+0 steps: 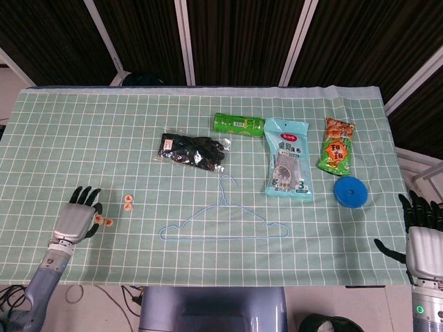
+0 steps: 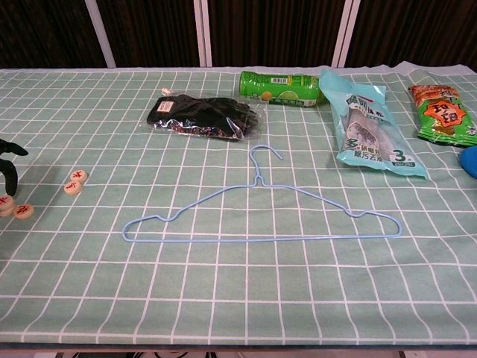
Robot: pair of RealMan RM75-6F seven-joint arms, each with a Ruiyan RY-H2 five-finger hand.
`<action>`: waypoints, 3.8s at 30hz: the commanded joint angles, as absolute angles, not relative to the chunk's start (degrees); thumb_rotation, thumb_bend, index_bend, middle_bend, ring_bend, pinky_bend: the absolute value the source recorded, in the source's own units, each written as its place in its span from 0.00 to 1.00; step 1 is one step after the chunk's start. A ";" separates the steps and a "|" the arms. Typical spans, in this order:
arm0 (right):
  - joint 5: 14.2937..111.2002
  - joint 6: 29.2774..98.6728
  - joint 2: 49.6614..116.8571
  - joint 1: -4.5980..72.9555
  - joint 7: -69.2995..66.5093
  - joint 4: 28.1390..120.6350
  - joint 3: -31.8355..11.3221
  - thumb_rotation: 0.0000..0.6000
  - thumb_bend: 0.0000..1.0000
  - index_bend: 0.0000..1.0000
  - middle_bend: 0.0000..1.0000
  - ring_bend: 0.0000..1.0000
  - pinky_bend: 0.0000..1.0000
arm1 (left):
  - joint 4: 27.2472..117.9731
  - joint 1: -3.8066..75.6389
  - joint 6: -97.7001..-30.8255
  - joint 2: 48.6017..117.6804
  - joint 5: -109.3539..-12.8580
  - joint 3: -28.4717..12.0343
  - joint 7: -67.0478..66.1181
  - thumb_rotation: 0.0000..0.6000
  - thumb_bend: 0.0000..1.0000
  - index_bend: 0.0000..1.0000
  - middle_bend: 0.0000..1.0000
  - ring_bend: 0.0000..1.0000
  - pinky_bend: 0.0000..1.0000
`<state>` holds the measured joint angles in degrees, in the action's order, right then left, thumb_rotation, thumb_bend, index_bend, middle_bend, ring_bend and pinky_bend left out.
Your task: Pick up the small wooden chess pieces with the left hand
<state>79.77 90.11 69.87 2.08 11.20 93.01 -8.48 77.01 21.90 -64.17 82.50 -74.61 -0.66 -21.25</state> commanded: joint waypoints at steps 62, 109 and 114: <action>78.63 89.95 70.07 2.13 12.10 93.31 -8.87 1.00 0.21 0.09 0.03 0.06 0.00 | 79.64 22.41 -63.85 83.10 -76.40 -0.50 -22.69 1.00 0.30 0.41 0.10 0.00 0.02; 77.80 90.02 70.23 2.08 12.61 93.46 -9.19 1.00 0.20 0.09 0.03 0.06 0.00 | 78.67 22.59 -63.58 84.14 -75.74 -0.45 -23.85 1.00 0.32 0.50 0.10 0.00 0.02; 77.73 90.02 70.18 2.06 12.61 93.47 -9.21 1.00 0.20 0.09 0.03 0.05 0.00 | 78.76 22.62 -63.70 84.15 -75.69 -0.56 -24.00 1.00 0.33 0.50 0.10 0.00 0.02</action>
